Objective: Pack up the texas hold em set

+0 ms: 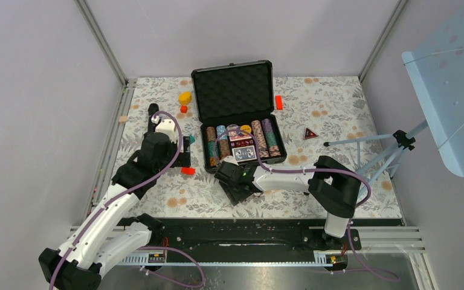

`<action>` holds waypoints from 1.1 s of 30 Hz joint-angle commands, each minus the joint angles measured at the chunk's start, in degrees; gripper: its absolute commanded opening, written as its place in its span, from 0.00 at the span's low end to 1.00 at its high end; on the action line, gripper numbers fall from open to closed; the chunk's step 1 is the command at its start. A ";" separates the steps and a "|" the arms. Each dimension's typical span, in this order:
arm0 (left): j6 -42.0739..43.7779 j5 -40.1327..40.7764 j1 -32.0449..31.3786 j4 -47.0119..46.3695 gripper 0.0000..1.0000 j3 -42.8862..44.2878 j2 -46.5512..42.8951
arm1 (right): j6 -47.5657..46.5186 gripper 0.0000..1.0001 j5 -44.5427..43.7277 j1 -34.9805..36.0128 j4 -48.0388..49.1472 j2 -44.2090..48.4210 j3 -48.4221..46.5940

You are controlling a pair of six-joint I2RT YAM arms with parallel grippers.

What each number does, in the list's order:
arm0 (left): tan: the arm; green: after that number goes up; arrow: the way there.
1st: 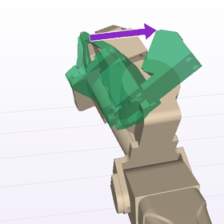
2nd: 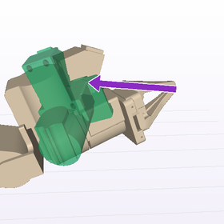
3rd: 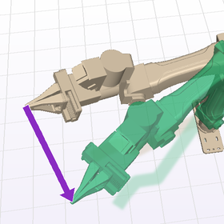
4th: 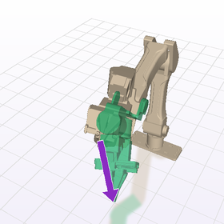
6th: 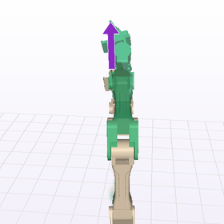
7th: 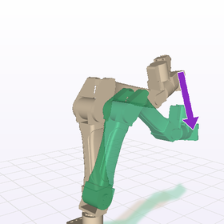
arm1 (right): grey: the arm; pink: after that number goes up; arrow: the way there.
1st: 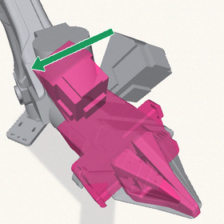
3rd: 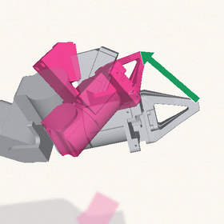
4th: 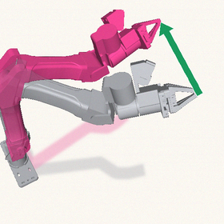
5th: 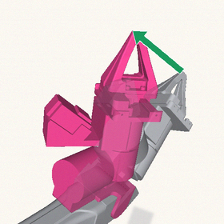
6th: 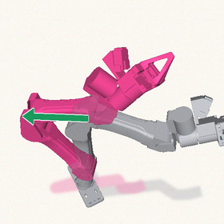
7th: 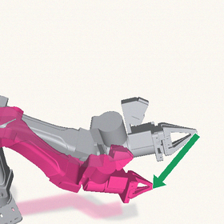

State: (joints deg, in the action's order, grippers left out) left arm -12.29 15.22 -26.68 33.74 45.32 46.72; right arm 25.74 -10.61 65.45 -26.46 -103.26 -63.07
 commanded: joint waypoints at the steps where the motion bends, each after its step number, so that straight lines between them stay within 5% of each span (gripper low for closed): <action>1: -0.02 -0.45 0.22 -2.29 0.99 -0.06 -0.14 | 1.23 0.60 1.72 -0.19 -1.40 -3.68 1.49; 14: -0.01 -0.50 0.24 -2.25 0.99 0.02 0.27 | 2.16 0.42 0.06 -0.22 -2.66 -1.53 3.30; 33: -0.10 -0.37 0.22 -2.21 0.99 -0.05 -0.16 | 0.60 0.41 -3.51 -0.52 -5.88 6.77 -2.12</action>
State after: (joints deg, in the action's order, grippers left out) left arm -12.29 15.22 -26.68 33.74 45.32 46.96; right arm 26.39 -12.01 65.36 -30.02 -100.18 -63.05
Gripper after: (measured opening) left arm 0.989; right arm 0.410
